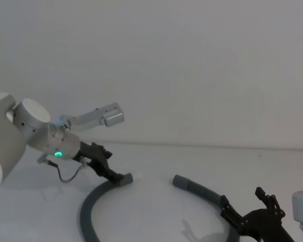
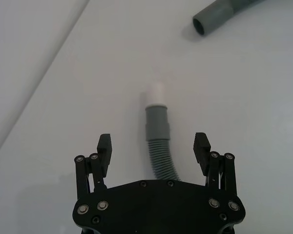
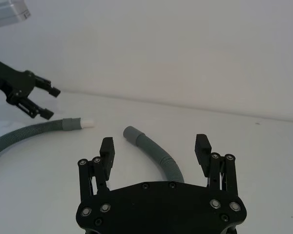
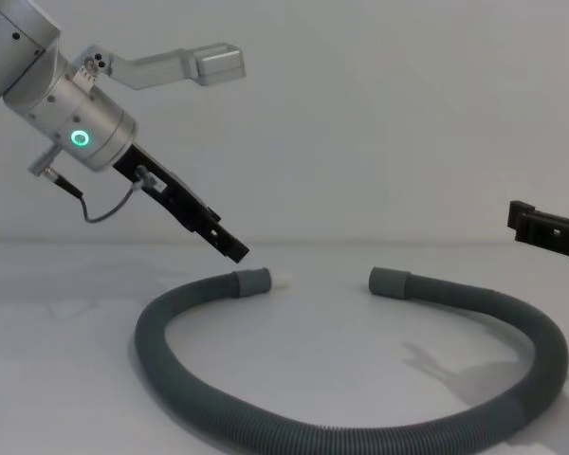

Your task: Use both hands to pick up one end of the pipe from the table, align the ends, and insert them.

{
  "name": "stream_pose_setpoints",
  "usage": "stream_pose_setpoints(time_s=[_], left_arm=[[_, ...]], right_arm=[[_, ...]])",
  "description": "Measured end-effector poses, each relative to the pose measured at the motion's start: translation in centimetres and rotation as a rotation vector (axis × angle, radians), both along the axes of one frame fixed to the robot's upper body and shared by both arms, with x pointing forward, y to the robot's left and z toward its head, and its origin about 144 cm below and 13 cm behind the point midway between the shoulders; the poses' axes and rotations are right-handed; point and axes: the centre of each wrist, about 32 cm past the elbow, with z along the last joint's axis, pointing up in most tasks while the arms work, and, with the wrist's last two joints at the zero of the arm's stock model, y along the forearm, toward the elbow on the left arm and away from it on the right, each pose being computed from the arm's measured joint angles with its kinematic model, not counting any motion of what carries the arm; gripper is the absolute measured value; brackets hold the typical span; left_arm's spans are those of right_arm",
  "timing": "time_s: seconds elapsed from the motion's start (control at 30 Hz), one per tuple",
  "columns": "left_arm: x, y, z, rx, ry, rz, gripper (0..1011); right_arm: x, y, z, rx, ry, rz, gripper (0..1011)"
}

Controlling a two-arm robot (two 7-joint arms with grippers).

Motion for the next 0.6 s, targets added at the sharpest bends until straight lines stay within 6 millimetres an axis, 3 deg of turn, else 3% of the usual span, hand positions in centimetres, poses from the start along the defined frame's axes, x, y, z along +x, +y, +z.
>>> stream_pose_setpoints(time_s=[0.33,0.6], left_arm=[[-0.9,0.7,-2.5,-0.041,0.073,0.019,1002],[-1.3,0.7,-3.0,-0.047,0.085,0.023,1002]], right_arm=[[0.0,0.0,0.0,0.000,0.000,0.000,1003],[0.0,0.0,0.0,0.000,0.000,0.000,1003]])
